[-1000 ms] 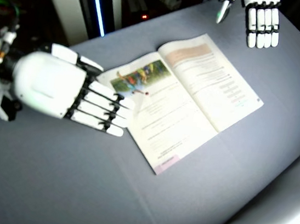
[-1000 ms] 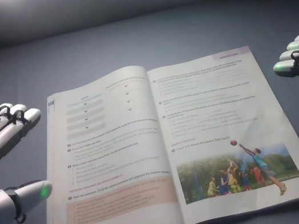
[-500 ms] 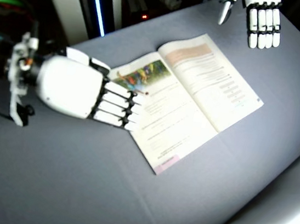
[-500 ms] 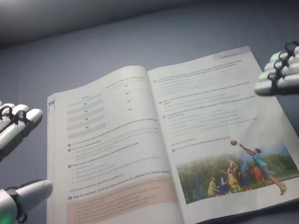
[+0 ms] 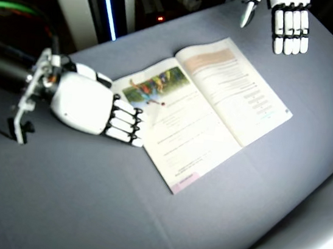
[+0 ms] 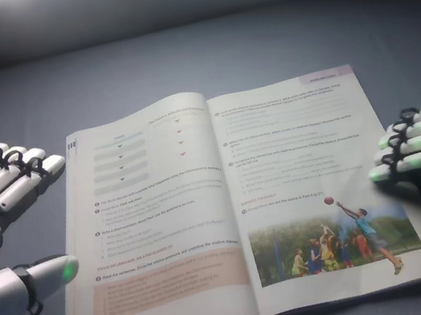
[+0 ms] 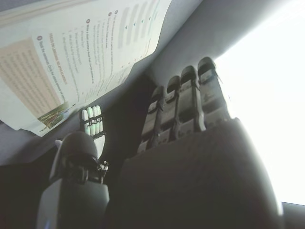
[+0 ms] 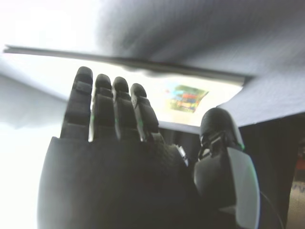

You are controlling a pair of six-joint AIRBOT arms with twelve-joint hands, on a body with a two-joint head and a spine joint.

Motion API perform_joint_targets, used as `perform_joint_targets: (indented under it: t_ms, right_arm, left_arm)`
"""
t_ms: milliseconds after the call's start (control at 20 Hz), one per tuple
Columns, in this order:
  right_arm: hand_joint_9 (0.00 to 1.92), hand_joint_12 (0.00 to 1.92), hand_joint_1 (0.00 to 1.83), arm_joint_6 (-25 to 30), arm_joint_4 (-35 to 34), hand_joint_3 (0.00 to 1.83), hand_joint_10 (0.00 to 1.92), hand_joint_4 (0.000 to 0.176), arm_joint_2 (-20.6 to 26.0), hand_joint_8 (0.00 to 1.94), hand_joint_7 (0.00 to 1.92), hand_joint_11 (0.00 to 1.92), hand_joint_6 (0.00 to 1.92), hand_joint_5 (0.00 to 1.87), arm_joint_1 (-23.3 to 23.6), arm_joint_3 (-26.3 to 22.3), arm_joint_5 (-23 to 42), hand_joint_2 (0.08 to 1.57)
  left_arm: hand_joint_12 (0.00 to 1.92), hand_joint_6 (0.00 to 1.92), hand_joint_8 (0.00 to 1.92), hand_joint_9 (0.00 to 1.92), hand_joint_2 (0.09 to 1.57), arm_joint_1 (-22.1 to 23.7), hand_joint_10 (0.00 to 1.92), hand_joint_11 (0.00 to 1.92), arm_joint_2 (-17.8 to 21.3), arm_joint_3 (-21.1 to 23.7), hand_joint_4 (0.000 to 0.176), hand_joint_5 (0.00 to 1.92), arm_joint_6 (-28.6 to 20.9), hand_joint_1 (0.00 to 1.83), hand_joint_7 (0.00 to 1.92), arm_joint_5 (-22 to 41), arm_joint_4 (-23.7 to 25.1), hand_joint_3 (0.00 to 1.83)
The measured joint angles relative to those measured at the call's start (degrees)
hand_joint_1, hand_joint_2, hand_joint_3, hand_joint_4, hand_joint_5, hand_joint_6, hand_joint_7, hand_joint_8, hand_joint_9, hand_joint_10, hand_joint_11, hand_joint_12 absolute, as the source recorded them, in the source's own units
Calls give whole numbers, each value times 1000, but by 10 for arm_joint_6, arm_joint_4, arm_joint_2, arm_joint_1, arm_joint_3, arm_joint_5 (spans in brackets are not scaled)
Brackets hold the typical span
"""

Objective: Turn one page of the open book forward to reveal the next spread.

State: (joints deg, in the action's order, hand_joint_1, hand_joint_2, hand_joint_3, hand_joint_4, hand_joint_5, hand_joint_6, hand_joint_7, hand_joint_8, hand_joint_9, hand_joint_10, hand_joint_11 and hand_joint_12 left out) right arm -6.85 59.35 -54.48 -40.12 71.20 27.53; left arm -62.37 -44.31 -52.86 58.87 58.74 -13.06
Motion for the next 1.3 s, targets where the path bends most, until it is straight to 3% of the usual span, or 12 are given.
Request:
perform_joint_targets:
  t_ms: [600,750,1000,1300]
  right_arm:
    - [24,5,0,0,33,0,0,0,-52,0,39,22,5,73,39,18,-4,1196]
    - [0,0,0,0,35,0,0,0,-83,0,0,0,0,3,65,31,-2,1219]
    - [43,18,0,0,26,6,14,0,-130,18,65,43,18,62,85,56,18,1241]
    - [23,4,0,1,39,7,6,0,-195,6,53,10,6,52,120,75,33,1245]
  left_arm:
    - [0,0,0,0,1296,2,0,0,-2,-1,0,0,-4,0,0,3,2,9]
    - [0,8,4,7,1304,2,3,0,-2,-3,0,23,-4,0,9,5,-6,10]
    - [0,1,0,0,1305,2,0,0,-2,-7,0,12,-4,0,0,13,-10,7]
    - [0,11,8,6,1220,2,2,0,5,-10,0,39,-8,0,21,36,-21,0]
